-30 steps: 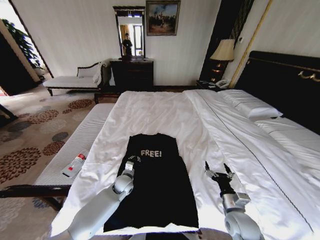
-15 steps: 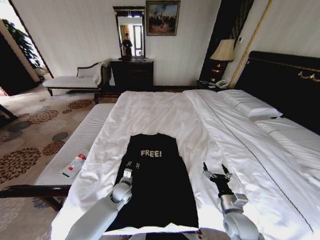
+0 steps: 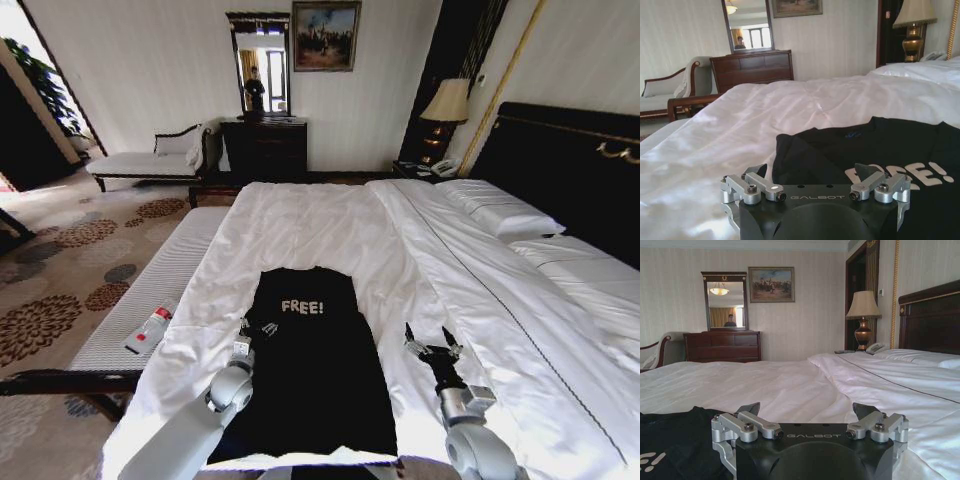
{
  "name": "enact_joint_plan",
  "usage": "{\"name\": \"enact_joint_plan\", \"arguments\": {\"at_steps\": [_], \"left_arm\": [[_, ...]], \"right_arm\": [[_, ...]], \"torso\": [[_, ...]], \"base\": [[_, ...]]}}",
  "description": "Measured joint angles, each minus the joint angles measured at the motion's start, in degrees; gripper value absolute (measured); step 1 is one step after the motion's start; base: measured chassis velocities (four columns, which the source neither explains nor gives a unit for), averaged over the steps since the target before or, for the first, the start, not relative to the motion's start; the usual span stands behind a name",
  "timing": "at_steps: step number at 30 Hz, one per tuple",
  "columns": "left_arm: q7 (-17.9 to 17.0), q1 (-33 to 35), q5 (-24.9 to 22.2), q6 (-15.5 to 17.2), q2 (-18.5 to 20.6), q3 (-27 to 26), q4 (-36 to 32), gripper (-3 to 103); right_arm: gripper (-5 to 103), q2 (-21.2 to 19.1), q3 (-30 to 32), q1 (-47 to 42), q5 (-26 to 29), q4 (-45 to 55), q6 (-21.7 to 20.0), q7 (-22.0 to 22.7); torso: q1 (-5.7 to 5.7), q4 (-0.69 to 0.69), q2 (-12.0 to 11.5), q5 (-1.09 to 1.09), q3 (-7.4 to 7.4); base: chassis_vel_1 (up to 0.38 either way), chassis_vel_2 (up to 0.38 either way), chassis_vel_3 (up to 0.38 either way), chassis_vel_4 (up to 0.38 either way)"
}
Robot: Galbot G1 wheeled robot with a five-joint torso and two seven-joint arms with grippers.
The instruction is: Fold the clothes on the bed.
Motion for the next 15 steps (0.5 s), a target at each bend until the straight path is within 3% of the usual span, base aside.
{"name": "enact_joint_plan", "arguments": {"at_steps": [7, 10, 15], "left_arm": [[-0.59, -3.99, -5.93, 0.42, 0.12, -2.26, 3.59, 100], [-0.72, -8.43, -11.59, 0.96, -0.63, -2.56, 8.19, 100], [0.34, -14.01, -15.60, 1.16, -2.55, -2.45, 13.94, 100]], "right_arm": [[100, -0.01, 0.10, -0.50, -0.09, 0.44, -0.02, 0.03], [100, -0.09, 0.73, -0.92, -0.10, 0.67, -0.02, 0.03], [100, -0.15, 1.53, -1.37, -0.09, 0.76, -0.02, 0.02]], "torso": [[0.01, 0.00, 0.00, 0.00, 0.00], [0.00, 0.00, -0.01, 0.00, 0.00], [0.00, 0.00, 0.00, -0.01, 0.00]], "base": [[0.000, 0.000, 0.000, 0.000], [0.000, 0.000, 0.000, 0.000], [0.000, 0.000, 0.000, 0.000]]}}
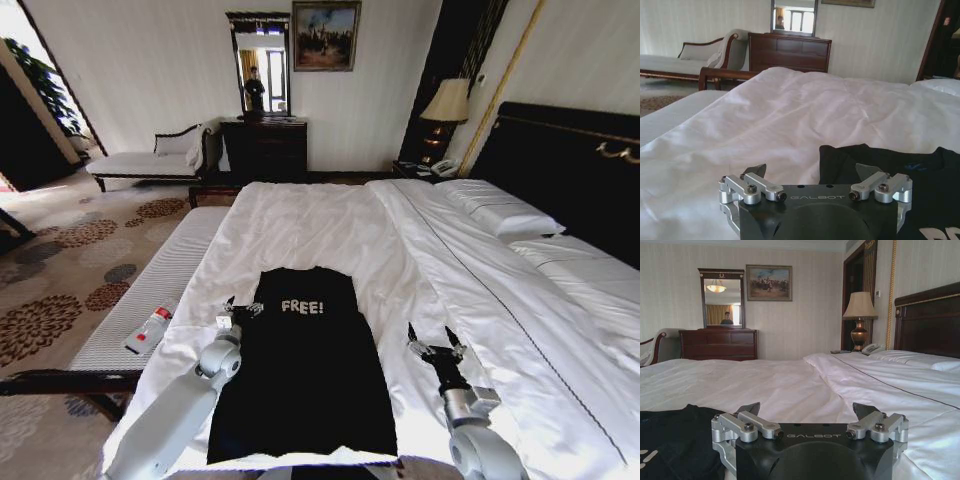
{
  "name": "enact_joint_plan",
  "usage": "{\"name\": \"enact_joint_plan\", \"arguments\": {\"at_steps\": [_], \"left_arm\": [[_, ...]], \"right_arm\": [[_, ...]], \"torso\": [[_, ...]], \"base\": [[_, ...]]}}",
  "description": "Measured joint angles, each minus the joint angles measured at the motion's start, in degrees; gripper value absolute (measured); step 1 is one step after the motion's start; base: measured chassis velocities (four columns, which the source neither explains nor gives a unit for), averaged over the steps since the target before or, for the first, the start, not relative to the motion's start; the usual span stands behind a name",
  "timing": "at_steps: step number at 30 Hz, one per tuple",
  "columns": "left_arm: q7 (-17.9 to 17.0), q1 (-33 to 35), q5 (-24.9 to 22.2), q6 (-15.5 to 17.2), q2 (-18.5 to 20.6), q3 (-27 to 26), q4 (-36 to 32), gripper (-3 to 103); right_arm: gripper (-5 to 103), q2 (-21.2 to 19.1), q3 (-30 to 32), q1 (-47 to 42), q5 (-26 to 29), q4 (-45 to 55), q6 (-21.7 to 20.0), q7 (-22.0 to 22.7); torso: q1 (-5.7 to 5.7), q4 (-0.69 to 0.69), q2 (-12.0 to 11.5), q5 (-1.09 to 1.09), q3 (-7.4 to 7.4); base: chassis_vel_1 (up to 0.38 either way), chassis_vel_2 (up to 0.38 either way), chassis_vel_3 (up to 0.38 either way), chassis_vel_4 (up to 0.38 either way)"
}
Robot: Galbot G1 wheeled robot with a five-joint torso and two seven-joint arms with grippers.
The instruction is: Fold the clothes on the bed.
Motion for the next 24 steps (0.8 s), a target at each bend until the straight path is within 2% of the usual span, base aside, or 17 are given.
{"name": "enact_joint_plan", "arguments": {"at_steps": [3, 7, 8, 13, 14, 17, 24], "left_arm": [[0.65, -3.24, -0.80, -0.10, -1.48, 0.14, 4.02, 100], [2.72, -10.34, -2.92, -0.53, -4.95, 0.73, 14.58, 100], [2.72, -10.34, -2.92, -0.53, -4.95, 0.73, 14.58, 100], [5.06, -15.88, -3.94, -0.73, -8.84, 1.44, 24.98, 100], [5.06, -15.88, -3.94, -0.73, -8.84, 1.44, 24.98, 100], [7.74, -18.14, -4.03, -2.08, -12.15, 0.82, 30.75, 100], [12.26, -20.38, -3.31, -5.13, -16.80, 0.11, 36.75, 100]], "right_arm": [[100, 0.00, 0.27, -0.17, -0.01, 0.00, 0.00, 0.00], [100, -0.06, 0.76, -0.57, -0.07, -0.08, -0.04, 0.01], [100, -0.06, 0.76, -0.57, -0.07, -0.08, -0.04, 0.01], [100, -0.37, 1.71, -0.82, 0.12, -0.63, -0.08, 0.00], [100, -0.37, 1.71, -0.82, 0.12, -0.63, -0.08, 0.00], [100, -0.38, 1.62, -0.64, 0.17, -1.19, -0.10, -0.01], [100, -0.68, 1.81, -0.59, 0.20, -2.25, -0.20, 0.00]], "torso": [[0.00, 0.00, 0.00, 0.02, 0.00], [0.00, 0.00, -0.01, 0.01, 0.00], [0.00, 0.00, -0.01, 0.01, 0.00], [0.00, 0.02, 0.00, 0.02, 0.00], [0.00, 0.02, 0.00, 0.02, 0.00], [0.00, 0.00, -0.01, 0.01, 0.01], [0.01, -0.01, 0.00, 0.01, 0.00]], "base": [[0.000, 0.000, 0.000, 0.000], [0.000, 0.000, 0.000, 0.000], [0.000, 0.000, 0.000, 0.000], [0.000, 0.000, 0.000, 0.000], [0.000, 0.000, 0.000, 0.000], [0.000, 0.000, 0.000, 0.000], [0.000, 0.000, 0.000, 0.000]]}}
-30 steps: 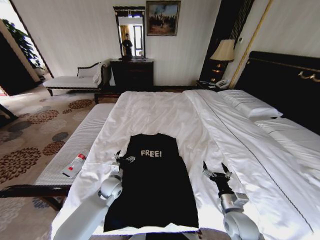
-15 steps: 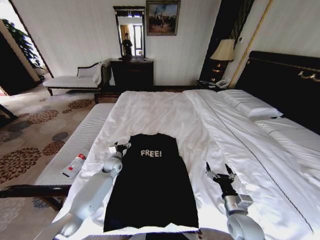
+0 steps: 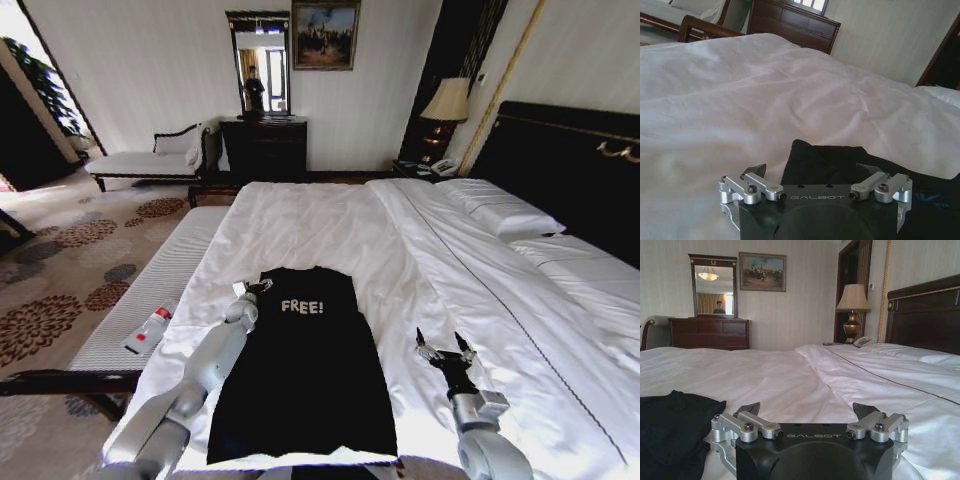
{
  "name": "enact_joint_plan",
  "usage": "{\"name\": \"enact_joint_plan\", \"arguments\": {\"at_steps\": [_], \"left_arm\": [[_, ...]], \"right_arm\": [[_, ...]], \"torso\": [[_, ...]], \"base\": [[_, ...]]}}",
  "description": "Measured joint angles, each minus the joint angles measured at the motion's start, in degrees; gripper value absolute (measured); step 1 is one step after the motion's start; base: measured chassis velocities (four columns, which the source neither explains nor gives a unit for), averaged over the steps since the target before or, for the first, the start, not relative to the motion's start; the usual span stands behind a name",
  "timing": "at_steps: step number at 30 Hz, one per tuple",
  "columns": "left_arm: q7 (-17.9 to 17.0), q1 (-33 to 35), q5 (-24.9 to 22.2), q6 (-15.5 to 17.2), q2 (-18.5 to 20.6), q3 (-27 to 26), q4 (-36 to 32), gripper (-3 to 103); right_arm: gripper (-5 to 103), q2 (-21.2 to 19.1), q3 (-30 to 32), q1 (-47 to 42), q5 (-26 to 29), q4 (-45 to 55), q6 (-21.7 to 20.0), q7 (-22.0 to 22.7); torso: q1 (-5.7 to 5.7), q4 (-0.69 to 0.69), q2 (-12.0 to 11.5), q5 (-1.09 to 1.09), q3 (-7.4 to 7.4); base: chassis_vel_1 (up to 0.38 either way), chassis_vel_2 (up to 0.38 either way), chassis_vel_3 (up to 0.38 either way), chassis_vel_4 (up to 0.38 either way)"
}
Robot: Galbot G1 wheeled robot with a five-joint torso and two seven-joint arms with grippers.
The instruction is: Fold the clothes on the bed.
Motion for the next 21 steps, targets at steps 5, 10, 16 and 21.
{"name": "enact_joint_plan", "arguments": {"at_steps": [5, 10, 16, 21], "left_arm": [[1.57, -1.03, 0.73, -0.92, -2.47, -0.81, 4.49, 101], [2.75, -2.39, 0.67, -2.27, -3.95, -1.50, 7.61, 96], [3.59, -3.88, 0.32, -3.23, -4.26, -1.68, 9.79, 76], [3.67, -4.32, 0.03, -3.72, -3.56, -1.70, 9.96, 57]], "right_arm": [[100, -0.21, 0.53, -0.02, 0.23, -0.09, -0.18, 0.05], [100, -0.38, 0.93, -0.16, 0.34, -0.34, -0.39, 0.08], [100, -0.41, 0.97, 0.04, 0.38, -0.59, -0.70, 0.14], [100, -0.37, 0.60, 0.35, 0.30, -1.04, -0.86, 0.18]], "torso": [[0.00, 0.03, 0.00, 0.01, 0.00], [0.00, 0.02, 0.00, 0.01, 0.00], [0.00, 0.01, 0.00, 0.00, 0.00], [-0.01, 0.01, 0.00, 0.00, 0.00]], "base": [[0.000, 0.000, 0.000, 0.000], [0.000, 0.000, 0.000, 0.000], [0.000, 0.000, 0.000, 0.000], [0.000, 0.000, 0.000, 0.000]]}}
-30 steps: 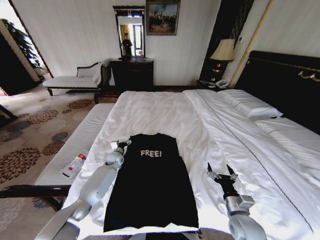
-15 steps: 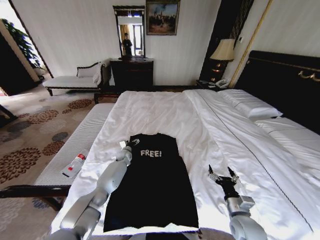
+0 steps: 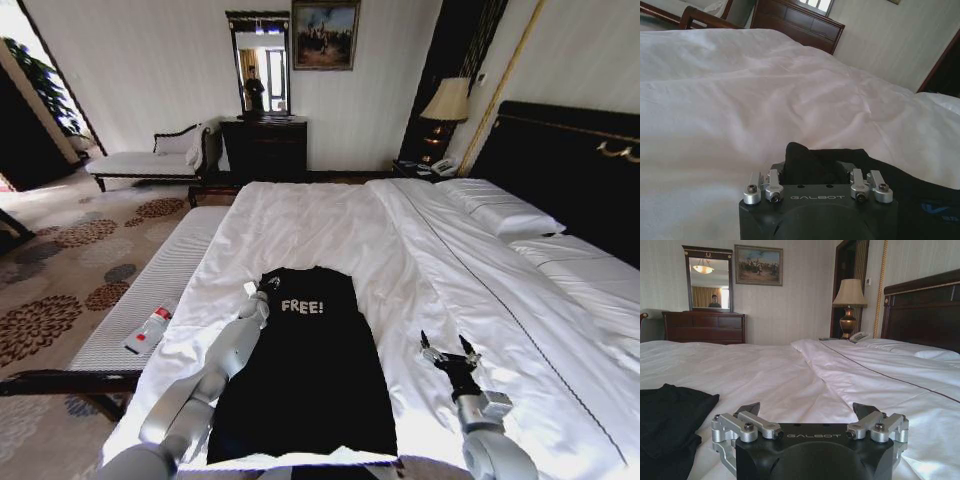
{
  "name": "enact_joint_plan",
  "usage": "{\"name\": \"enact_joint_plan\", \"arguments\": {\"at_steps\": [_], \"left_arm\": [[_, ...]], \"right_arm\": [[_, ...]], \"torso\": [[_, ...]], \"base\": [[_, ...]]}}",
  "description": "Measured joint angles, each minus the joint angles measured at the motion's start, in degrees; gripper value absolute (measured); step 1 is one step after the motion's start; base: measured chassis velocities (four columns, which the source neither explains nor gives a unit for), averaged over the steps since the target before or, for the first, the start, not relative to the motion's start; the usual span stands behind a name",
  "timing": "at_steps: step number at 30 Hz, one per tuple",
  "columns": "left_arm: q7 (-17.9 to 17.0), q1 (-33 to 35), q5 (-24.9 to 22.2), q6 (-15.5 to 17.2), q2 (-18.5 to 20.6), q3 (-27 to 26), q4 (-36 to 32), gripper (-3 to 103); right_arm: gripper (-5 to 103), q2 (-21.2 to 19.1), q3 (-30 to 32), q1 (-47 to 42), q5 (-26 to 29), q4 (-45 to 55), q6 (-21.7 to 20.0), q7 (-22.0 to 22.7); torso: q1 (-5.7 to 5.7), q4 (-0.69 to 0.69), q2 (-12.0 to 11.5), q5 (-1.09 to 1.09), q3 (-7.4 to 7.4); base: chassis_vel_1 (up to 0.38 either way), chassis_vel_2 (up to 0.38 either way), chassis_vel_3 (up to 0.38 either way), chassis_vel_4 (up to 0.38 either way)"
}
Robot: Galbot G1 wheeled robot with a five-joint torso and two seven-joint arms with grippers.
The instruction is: Fold the clothes on the bed.
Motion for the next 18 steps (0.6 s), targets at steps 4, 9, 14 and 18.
{"name": "enact_joint_plan", "arguments": {"at_steps": [4, 9, 14, 18], "left_arm": [[0.48, -0.61, 0.00, -0.43, 0.30, 0.24, 1.05, 50], [1.53, -1.74, 0.04, -1.30, -0.21, 0.12, 2.95, 34], [2.29, -1.86, 0.40, -1.53, -0.33, 0.29, 3.29, 18], [2.24, -1.70, 0.51, -1.53, -0.32, 0.32, 3.29, 8]], "right_arm": [[100, 0.00, -0.18, 0.26, -0.01, -0.09, -0.10, 0.04], [100, -0.08, -0.17, 0.22, 0.04, -0.04, -0.27, 0.10], [100, -0.55, -0.08, 0.36, 0.53, -0.03, -0.53, 0.45], [100, -1.04, -0.46, 0.93, 1.52, -0.21, -0.88, 0.81]], "torso": [[0.00, 0.01, 0.00, 0.00, 0.00], [0.00, 0.01, 0.00, 0.00, 0.00], [0.00, 0.00, 0.00, 0.00, 0.00], [0.00, 0.00, 0.00, 0.00, 0.00]], "base": [[0.000, 0.000, 0.000, 0.000], [0.000, 0.000, 0.000, 0.000], [0.000, 0.000, 0.000, 0.000], [0.000, 0.000, 0.000, 0.000]]}}
